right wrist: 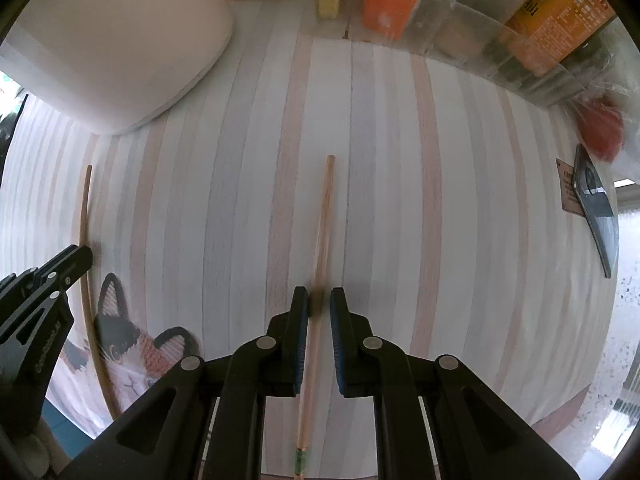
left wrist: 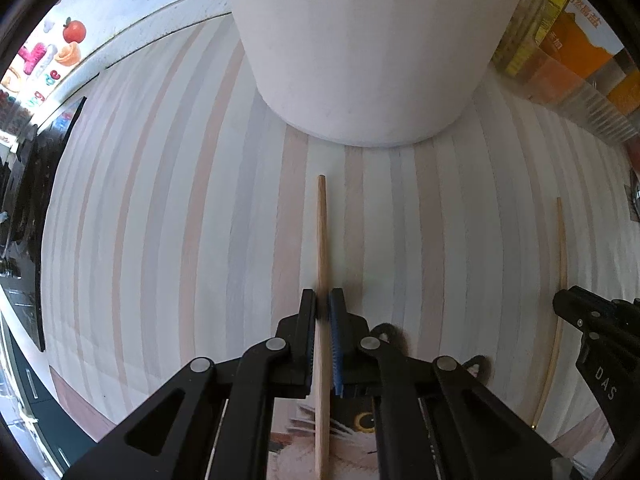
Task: Organize utensils
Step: 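Grasp the last wooden chopstick with the left tool while the right tool holds its own, then lift both held wooden chopsticks up over the cream holder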
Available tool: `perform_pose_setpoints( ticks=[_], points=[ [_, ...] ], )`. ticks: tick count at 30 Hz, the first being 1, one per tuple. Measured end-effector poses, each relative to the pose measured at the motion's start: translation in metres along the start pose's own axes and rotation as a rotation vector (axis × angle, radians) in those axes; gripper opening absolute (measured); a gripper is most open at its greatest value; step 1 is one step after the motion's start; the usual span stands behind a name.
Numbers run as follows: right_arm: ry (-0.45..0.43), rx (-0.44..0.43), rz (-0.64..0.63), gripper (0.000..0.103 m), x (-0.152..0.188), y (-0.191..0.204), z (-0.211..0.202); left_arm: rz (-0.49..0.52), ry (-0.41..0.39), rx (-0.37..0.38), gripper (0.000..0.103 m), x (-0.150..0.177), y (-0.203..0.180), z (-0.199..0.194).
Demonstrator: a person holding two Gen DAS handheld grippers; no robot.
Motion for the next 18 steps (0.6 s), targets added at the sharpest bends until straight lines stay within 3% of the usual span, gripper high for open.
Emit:
perform_pose_setpoints(
  ticks=[6,9,14,18],
  points=[
    [-0.011,-0.012,-0.003,0.009,0.007,-0.013,0.008,0.012,-0.009,-0.007,0.004,-0.003,-0.008,-0.002],
    [-0.027,-0.063,0.02,0.007,0.008,-0.019,0.009,0.009,-0.018,0.015,0.004,0.001,-0.01,-0.008],
    [-0.023,-0.142,0.078,0.007,0.014,-0.038,0.003,0.02,-0.087,0.045,0.004,0.009,-0.017,-0.042],
    [-0.074,-0.189,0.074,0.007,0.021,-0.044,-0.02,0.041,-0.135,0.046,0.004,0.014,-0.022,-0.068]
  ],
)
Point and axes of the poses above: each gripper's, at about its wrist camera, not at the fingertips, and z roughly the way its jaws point, y to its left, x to its underside, the point moved 5 cm from there along z, roughly the way its jaws point, and after that the axes turned 13 degrees about z, right-handed, at the moved point
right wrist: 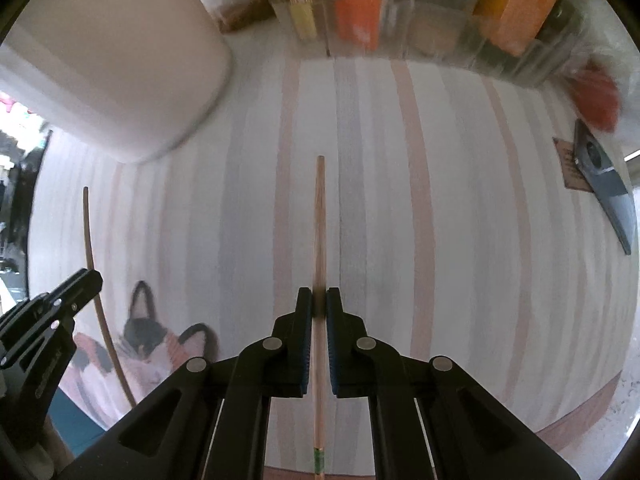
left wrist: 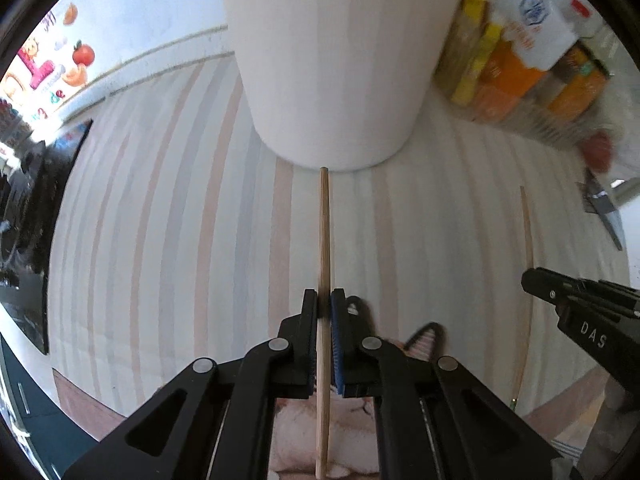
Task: Organize utensils
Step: 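Lift both held wooden chopsticks up over the cream holder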
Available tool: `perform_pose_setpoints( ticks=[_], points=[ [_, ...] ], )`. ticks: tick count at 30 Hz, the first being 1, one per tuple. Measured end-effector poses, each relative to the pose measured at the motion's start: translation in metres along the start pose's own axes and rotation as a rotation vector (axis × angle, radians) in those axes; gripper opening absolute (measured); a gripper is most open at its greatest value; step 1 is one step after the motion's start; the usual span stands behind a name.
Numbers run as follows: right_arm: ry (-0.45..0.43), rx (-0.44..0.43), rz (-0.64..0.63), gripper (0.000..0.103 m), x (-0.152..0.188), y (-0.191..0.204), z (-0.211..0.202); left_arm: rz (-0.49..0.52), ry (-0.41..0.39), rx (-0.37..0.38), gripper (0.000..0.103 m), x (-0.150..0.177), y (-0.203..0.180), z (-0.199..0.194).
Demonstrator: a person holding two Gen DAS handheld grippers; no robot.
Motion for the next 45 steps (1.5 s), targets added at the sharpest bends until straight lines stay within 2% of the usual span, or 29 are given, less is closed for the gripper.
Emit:
perform_pose_setpoints(
  ticks=[4,7,14,23,28,32,36,40,45],
  points=[
    [-0.062,-0.056,0.01,0.007,0.006,-0.003,-0.031,-0.013,-0.051,0.01,0.004,-0.003,0.0,-0.027],
    [-0.104,-0.099,0.023,0.007,0.008,-0.007,-0.054,-0.024,-0.103,0.048,0.004,-0.008,0.0,-0.056],
    [-0.232,-0.198,0.06,0.007,0.002,-0.013,-0.126,-0.014,-0.284,0.096,0.004,-0.038,-0.005,-0.136],
    [-0.438,-0.297,0.05,0.007,-0.051,0.01,-0.229,-0.004,-0.537,0.142,0.004,-0.108,0.0,-0.242],
    [-0.582,-0.338,0.058,0.007,-0.094,0.028,-0.289,-0.017,-0.637,0.095,0.004,-0.153,0.024,-0.286],
    [-0.678,-0.364,0.064,0.007,-0.124,0.053,-0.315,-0.034,-0.67,0.005,0.004,-0.184,0.053,-0.297],
    [-0.764,-0.374,0.068,0.007,-0.152,0.082,-0.32,-0.066,-0.668,-0.04,0.004,-0.203,0.078,-0.291],
    [-0.808,-0.38,0.055,0.007,-0.172,0.112,-0.313,-0.103,-0.649,-0.047,0.004,-0.218,0.101,-0.273],
    [-0.833,-0.392,0.023,0.007,-0.191,0.146,-0.299,-0.119,-0.621,-0.027,0.004,-0.227,0.113,-0.253]
  ],
)
Point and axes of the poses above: each gripper's, at about its wrist camera, not at the fingertips, and z roughly the way its jaws point, y to its left, x to its underside, the point moved 5 cm from there along z, roughly the way its jaws point, and after that the axes turned 13 degrees about z, right-handed, at the moved point
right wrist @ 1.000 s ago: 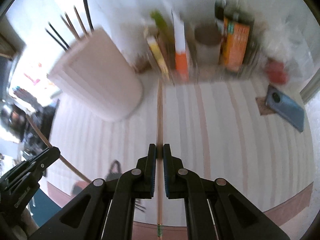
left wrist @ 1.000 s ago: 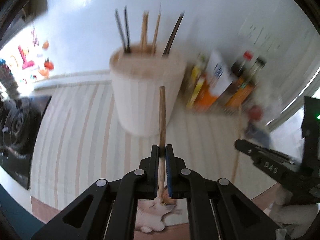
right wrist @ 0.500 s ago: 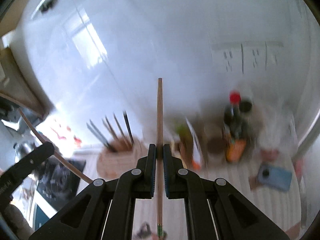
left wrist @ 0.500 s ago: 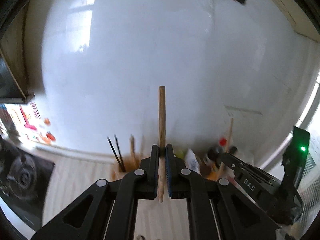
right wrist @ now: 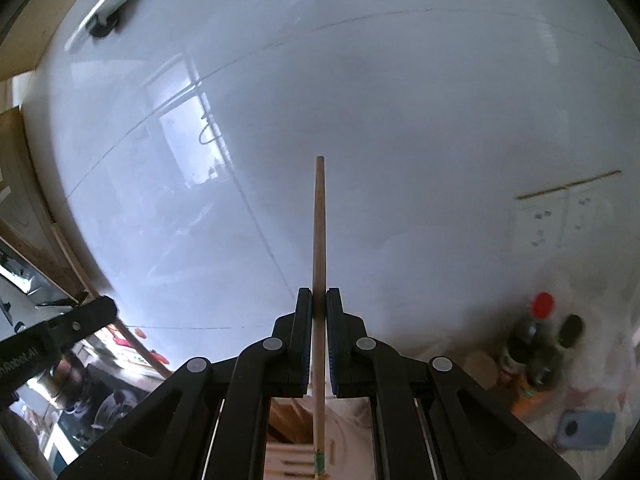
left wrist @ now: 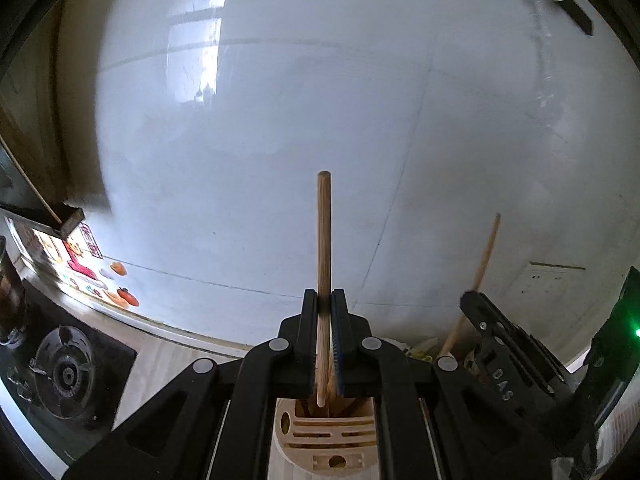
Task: Organize utensils
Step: 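Lift both held wooden chopsticks up over the cream holder, then drop both wooden chopsticks into the holder and open both tools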
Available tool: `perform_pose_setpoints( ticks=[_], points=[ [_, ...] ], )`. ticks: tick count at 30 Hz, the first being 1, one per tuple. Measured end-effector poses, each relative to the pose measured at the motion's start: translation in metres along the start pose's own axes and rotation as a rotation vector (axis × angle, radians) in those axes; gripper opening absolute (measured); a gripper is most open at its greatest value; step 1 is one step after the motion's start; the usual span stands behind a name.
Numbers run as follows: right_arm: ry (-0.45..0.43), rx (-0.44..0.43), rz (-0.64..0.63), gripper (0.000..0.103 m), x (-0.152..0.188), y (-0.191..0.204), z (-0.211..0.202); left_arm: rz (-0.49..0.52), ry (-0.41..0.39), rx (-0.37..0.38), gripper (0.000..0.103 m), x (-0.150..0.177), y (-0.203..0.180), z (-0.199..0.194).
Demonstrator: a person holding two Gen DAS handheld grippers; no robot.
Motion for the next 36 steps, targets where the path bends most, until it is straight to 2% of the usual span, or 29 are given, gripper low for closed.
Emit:
perform_pose_setpoints(
  ticks=[6,14,20,22,24,25,26,27,30,31,32,33,35,36],
  points=[
    [-0.006,-0.039,-0.026,0.007,0.007,0.014,0.038,-0.017,0.059,0.019,0.004,0.01,0.003,0.026],
    [-0.003,-0.062,-0.03,0.007,0.02,0.009,0.071,-0.026,0.152,0.056,0.004,0.035,0.005,0.058],
    [0.083,-0.069,-0.057,0.008,0.027,0.004,0.074,-0.031,0.173,0.037,0.01,0.04,0.003,0.044],
    [0.103,-0.052,-0.069,0.01,0.027,0.001,0.07,-0.024,0.157,0.008,0.012,0.04,0.004,0.032],
    [0.113,-0.036,-0.077,0.02,0.027,-0.001,0.06,-0.027,0.146,-0.017,0.032,0.041,0.009,0.025],
    [0.115,-0.026,-0.077,0.028,0.026,-0.004,0.053,-0.034,0.136,-0.039,0.059,0.044,0.013,0.017],
    [0.119,-0.02,-0.077,0.033,0.028,-0.005,0.045,-0.038,0.13,-0.052,0.08,0.046,0.015,0.013],
    [0.122,-0.012,-0.077,0.034,0.033,-0.008,0.036,-0.045,0.117,-0.067,0.084,0.049,0.019,0.008],
    [0.127,0.036,-0.089,0.042,0.043,-0.019,0.009,-0.033,0.102,-0.125,0.084,0.062,0.027,-0.005],
    [0.126,0.055,-0.095,0.049,0.047,-0.021,0.003,-0.021,0.107,-0.145,0.087,0.067,0.029,-0.007],
    [0.126,0.081,-0.105,0.057,0.051,-0.023,-0.004,-0.004,0.116,-0.165,0.098,0.075,0.03,-0.008],
    [0.129,0.098,-0.112,0.062,0.055,-0.024,-0.007,0.006,0.121,-0.176,0.103,0.08,0.03,-0.008],
    [0.144,0.132,-0.122,0.08,0.061,-0.03,-0.017,0.036,0.131,-0.204,0.103,0.092,0.031,-0.007],
    [0.151,0.15,-0.129,0.084,0.066,-0.031,-0.02,0.054,0.14,-0.223,0.103,0.098,0.029,-0.006]
  ],
)
Point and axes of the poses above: each gripper's, at about its wrist camera, not at the fingertips, and z roughly the way its jaws point, y to its left, x to its underside, the point moved 5 cm from there along z, roughly the way its jaws point, and after that the axes turned 13 degrees about z, right-handed, at the moved point
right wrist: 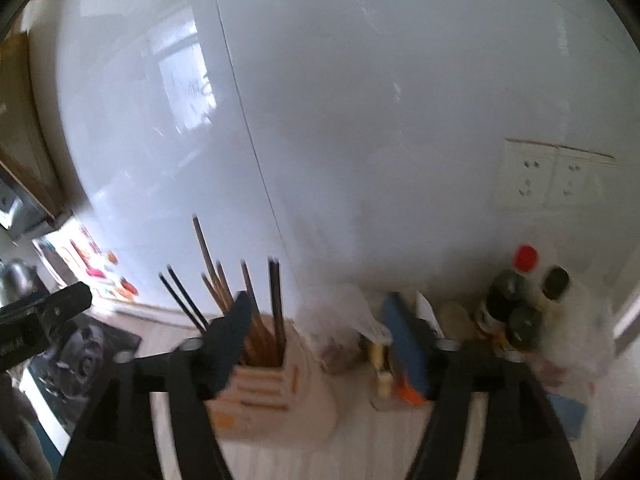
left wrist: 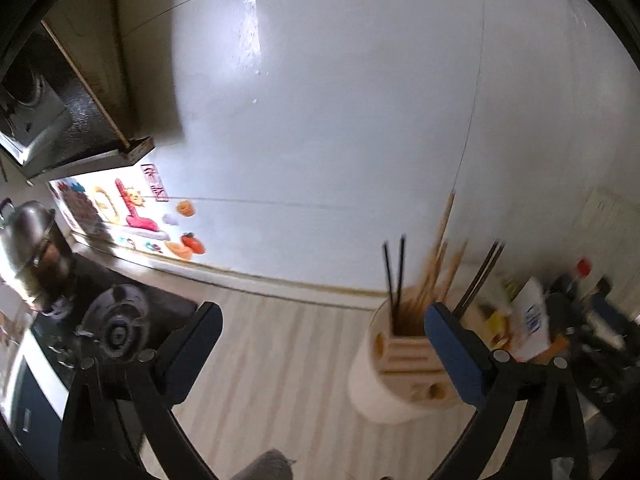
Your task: Organize utensils
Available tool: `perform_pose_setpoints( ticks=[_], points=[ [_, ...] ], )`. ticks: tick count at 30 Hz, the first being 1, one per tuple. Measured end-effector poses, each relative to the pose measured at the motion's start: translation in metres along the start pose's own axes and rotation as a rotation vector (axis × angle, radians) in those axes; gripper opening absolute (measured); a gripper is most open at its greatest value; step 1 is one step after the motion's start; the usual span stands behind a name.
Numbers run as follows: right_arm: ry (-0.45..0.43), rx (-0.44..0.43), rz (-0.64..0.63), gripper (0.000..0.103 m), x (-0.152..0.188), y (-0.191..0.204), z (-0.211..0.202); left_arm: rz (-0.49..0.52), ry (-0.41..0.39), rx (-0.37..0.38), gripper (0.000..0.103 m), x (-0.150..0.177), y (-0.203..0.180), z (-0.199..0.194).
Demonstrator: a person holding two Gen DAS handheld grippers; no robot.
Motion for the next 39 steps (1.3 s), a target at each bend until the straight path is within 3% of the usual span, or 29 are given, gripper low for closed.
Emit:
perform_pose_setpoints(
  ticks=[2,5,11,20,31,39],
  points=[
    [0.003,0.046,-0.018,0.096,0.009,-0.005,-0.007,0.019,0.007,-0.009,0.103,0.009,-0.004,0.0],
    [0.014,0.091,-0.038,0.101,0.018,-0.005,-0.01,0.021,0.02,0.001,0.103,0.018,-0.009,-0.004],
    [0.006,0.139,-0.063,0.103,0.03,-0.006,-0.025,0.018,0.017,0.0,0.103,0.025,-0.016,-0.017],
    [-0.016,0.121,-0.096,0.103,0.032,-0.014,-0.076,-0.02,-0.006,-0.013,0.103,0.04,-0.025,-0.068],
    [-0.14,0.105,-0.089,0.103,0.048,-0.007,-0.201,0.003,-0.147,0.01,0.103,0.066,-0.015,-0.177],
    [-0.191,0.133,-0.059,0.103,0.083,0.007,-0.288,0.051,-0.179,0.057,0.103,0.097,-0.007,-0.229]
  ],
)
Point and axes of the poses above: each gripper's, at about its wrist camera, not at the fingertips, and z roughly the way its jaws point, y to its left, x to its underside, the point moved 5 cm from there along z, roughly the way its jaws point, and after that the axes turned 13 degrees about z, right-handed, at the moved point
